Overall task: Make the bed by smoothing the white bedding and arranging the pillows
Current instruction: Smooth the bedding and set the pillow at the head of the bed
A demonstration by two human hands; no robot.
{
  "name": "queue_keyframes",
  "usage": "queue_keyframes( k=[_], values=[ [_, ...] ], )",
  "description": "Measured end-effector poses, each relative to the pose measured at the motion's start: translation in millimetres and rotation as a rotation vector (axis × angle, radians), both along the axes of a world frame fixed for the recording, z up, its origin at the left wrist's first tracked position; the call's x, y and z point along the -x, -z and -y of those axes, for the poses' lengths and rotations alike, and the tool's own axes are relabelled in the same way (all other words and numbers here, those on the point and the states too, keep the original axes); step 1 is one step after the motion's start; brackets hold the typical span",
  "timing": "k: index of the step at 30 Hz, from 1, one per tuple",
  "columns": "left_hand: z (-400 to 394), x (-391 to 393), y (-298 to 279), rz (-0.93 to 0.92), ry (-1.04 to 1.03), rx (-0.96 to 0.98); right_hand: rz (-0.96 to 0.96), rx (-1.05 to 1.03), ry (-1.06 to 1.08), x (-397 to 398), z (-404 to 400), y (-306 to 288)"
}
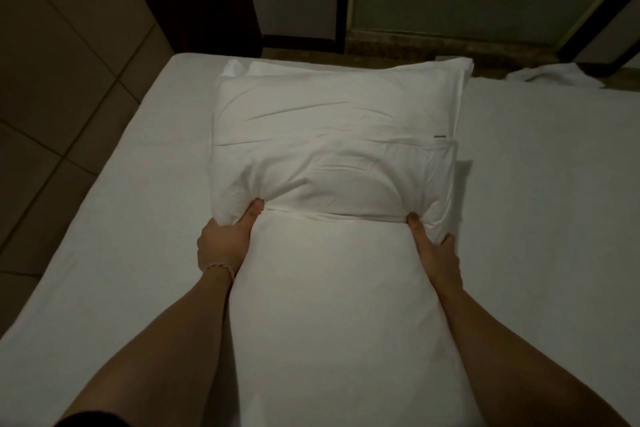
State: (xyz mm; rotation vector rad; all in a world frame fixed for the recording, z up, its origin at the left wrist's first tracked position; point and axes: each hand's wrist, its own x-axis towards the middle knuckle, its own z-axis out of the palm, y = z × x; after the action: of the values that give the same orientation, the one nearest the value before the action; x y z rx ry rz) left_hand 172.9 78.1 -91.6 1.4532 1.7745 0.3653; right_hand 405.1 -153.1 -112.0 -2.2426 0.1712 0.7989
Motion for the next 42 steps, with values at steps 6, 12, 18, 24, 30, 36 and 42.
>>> queue_keyframes(
  k=[6, 12, 18, 24, 30, 36, 42],
  values=[
    [-19.3, 20.4, -41.5, 0.122, -0.019, -0.012, 0.083, -0.073, 0.064, 26.2, -14.1, -46.1],
    [-65.2, 63.5, -73.6, 0.207, -0.060, 0.032, 0.124, -0.149, 0.074, 64.4, -63.5, -93.4],
    [-170.8, 134.1, -112.3, 0.177, -0.034, -0.024, 0.064, -0.203, 0.073, 140.4, -164.0, -104.6],
    [-280.3, 215.8, -109.2, 0.146, -0.086, -0.071, 0.020, -0.187, 0.020, 215.2, -275.6, -87.8],
    [-340.5, 261.5, -58.5, 0.263, -0.117, -0.007, 0.017, -0.083, -0.016, 249.8, -341.5, -49.1],
    [-351.6, 255.4, -53.7, 0.263, 0.000, -0.006, 0.039, 0.033, 0.022, 252.6, -347.3, -47.6],
    [-353.9, 211.0, -107.2, 0.036, 0.459, -0.519, 0.681, -0.144, -0.486, 275.3, -383.8, -123.5]
  ],
)
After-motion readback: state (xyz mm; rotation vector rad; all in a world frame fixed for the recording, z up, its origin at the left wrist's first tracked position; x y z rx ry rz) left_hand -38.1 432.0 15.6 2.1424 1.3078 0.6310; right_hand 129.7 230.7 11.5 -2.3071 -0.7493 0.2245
